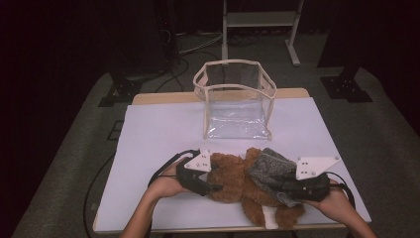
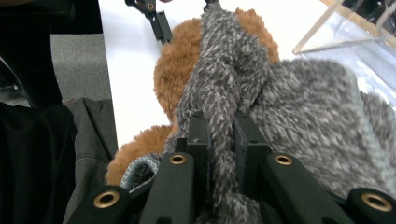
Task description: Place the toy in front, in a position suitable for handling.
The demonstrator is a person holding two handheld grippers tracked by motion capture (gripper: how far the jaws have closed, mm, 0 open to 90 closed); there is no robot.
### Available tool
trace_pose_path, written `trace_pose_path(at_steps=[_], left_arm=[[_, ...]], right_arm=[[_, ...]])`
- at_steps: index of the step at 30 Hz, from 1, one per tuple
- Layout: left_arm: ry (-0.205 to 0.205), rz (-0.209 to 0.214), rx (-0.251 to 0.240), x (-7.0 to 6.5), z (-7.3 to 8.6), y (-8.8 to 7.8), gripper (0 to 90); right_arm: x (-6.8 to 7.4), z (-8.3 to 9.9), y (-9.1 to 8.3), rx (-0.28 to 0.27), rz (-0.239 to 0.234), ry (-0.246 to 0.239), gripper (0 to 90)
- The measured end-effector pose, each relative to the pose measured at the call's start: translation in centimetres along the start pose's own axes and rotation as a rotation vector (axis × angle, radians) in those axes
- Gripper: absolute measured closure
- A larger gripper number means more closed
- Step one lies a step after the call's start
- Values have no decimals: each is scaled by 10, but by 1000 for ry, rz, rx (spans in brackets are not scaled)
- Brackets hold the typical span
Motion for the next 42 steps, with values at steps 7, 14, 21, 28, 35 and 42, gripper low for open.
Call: trace_pose_path(at_steps=[7,14,21,28,35,42], left_arm=[[-4,-5,2,-1,-1,0,392],[-8,12,-7,-3,-3,2,403],[2,17,-27,-2,-13,9,401],[-28,10,-44,1,-17,18,401],[-22,1,-41,3,-28,31,406],[-1,-2,-35,4,-37,45,399]], right_arm=[[-5,17,-4,-13,39,10,784],[-25,14,5,1,98,-54,793],[-61,2,6,26,105,-30,798],[-74,-8,8,30,117,7,796],[-47,-23,12,-6,92,-30,794],[-16,-32,30,-7,59,-113,794]])
Point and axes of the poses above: each handheld gripper's, and its own axes: y roughly forward along the jaws, z roughly out of its underside, x roughly to its left, the point moved 9 cm from there along y, roughly forward along the jaws, and after that the axes turned 15 degrees about y, right-handed, at the moved point
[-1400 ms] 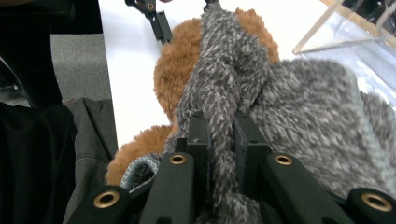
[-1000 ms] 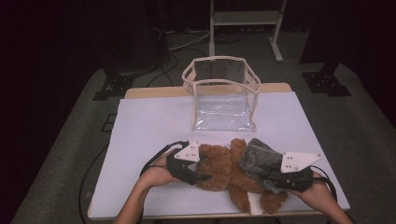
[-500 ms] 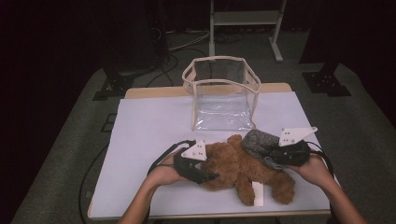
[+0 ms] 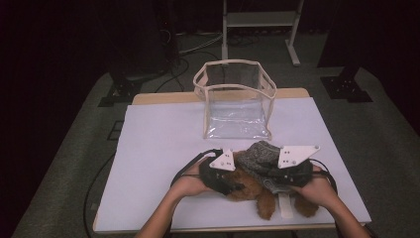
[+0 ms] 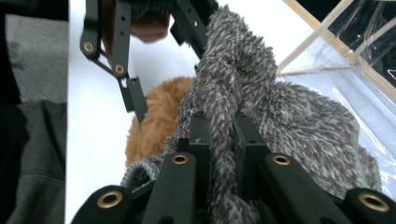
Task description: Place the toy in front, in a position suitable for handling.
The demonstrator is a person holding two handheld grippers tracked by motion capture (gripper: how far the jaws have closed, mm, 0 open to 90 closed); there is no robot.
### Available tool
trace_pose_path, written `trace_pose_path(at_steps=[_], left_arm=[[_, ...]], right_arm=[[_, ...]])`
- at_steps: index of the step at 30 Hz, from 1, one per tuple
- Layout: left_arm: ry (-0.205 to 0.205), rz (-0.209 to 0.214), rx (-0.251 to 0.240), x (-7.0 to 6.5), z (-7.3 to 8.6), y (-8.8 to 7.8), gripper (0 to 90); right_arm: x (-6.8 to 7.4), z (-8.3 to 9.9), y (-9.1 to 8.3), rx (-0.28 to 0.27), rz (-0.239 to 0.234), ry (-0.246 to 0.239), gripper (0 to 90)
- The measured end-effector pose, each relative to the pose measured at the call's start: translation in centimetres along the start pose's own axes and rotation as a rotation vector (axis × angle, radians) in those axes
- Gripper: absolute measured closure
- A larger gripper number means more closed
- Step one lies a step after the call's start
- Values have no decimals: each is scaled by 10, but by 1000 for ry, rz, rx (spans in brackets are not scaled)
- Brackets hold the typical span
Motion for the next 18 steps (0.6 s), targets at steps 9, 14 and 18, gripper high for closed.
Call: trace_pose_path(at_steps=[9,14,18], left_arm=[[6,-34,5,1,15,-25,405],[-9,-32,-3,-2,25,-25,467],[-13,-43,-26,2,23,-21,475]], right_arm=[[-22,27,-12,16,35,111,794],[-15,17,-11,17,47,116,792],[-1,1,-8,-10,33,90,794]])
Point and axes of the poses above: each handheld gripper's, and its own axes: y roughly forward along the jaws, z roughly out of its underside, x roughly to its left, the point moved 9 cm from there along y, roughly forward along the jaws, and after that the axes turned 15 degrees about y, right-handed, at the moved point
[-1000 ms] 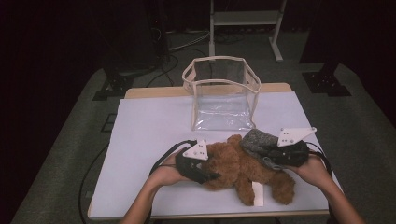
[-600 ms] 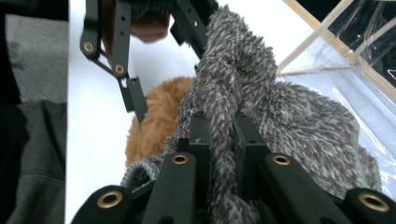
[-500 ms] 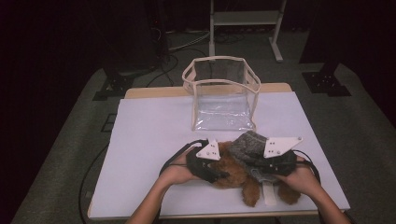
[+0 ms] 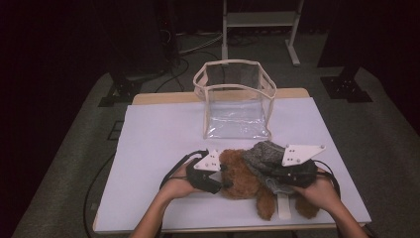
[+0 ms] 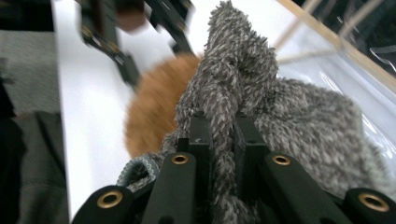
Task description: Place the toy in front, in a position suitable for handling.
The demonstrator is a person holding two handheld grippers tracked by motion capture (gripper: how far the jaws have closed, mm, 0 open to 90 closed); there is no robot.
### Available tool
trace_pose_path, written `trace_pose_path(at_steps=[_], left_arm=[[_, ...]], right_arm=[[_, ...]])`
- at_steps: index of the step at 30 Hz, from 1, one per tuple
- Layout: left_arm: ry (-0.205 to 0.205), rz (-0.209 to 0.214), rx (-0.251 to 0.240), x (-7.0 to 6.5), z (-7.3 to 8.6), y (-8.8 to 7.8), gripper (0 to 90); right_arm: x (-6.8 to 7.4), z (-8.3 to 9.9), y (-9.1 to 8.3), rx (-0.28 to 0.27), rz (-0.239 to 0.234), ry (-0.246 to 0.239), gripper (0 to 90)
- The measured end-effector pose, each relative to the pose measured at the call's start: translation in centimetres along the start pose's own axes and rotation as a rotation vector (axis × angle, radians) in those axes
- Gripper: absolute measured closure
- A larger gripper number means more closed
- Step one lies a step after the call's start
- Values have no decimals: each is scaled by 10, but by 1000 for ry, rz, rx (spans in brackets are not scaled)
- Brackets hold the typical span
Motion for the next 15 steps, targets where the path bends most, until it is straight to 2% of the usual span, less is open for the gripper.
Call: trace_pose_path(at_steps=[2,4,7,9,11,15], left_arm=[[-8,-20,-7,4,-3,1,474],[-12,-26,-9,5,-4,2,474],[-13,-31,-8,6,-3,1,466],[-19,-31,-12,5,0,-1,463],[-15,-31,-7,4,3,-6,463],[-16,-33,8,1,10,-14,450]], right_arm=[[8,-7,4,-15,-24,-14,794],[15,-13,11,-35,-70,0,794],[19,-11,25,-8,-68,-27,793],[16,-6,26,-5,-74,-13,794],[9,-1,21,-4,-56,2,794],[-4,13,6,24,13,18,793]])
Point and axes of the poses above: each handheld gripper's, and its own axes: y roughly forward along the jaws, z roughly out of its underside, x roughly to its left, the point moved 9 cm from there along y, roughly forward along the jaws, and after that the axes turned 15 degrees about y, right-handed, at the moved point
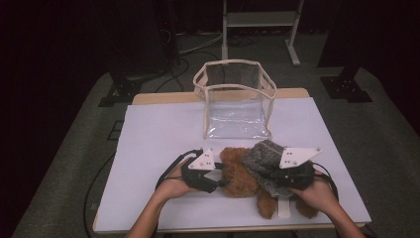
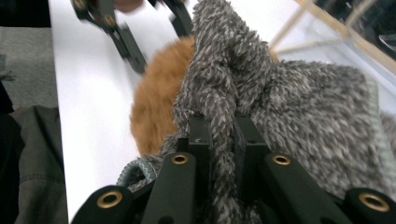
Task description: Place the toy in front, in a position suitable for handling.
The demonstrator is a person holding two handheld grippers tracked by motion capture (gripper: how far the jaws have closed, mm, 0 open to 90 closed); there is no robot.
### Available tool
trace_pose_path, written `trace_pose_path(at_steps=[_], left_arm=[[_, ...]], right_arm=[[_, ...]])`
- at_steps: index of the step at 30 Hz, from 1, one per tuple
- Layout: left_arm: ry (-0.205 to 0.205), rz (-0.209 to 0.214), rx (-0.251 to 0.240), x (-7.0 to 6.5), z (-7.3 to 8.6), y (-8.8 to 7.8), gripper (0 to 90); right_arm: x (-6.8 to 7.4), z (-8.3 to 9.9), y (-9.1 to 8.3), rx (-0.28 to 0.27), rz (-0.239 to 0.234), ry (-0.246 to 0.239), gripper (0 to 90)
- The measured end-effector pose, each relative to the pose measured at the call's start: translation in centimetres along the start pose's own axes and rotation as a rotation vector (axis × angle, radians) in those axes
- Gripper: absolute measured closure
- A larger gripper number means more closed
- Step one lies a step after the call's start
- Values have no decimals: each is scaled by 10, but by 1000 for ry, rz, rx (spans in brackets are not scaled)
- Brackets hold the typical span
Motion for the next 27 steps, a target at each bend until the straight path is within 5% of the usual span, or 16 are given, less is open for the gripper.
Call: trace_pose_path(at_steps=[2,7,14,21,27], left_arm=[[-1,-2,8,-1,4,-3,448],[-4,-6,13,-3,9,-10,444],[-13,-14,6,-3,14,-19,442],[-27,-16,-6,-5,18,-20,442],[-27,-29,-8,-3,19,-25,438]], right_arm=[[0,3,-3,-3,1,17,791],[13,-10,2,-12,5,-34,791],[31,-36,30,12,-39,-94,790],[45,-42,50,28,-75,-121,789],[34,-29,31,28,-49,-94,789]])
Point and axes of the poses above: each handheld gripper's, and its own axes: y roughly forward along the jaws, z roughly out of its underside, x roughly to its left, the point moved 9 cm from there along y, roughly forward along the jaws, and after that the axes turned 15 degrees about y, right-handed, at the moved point
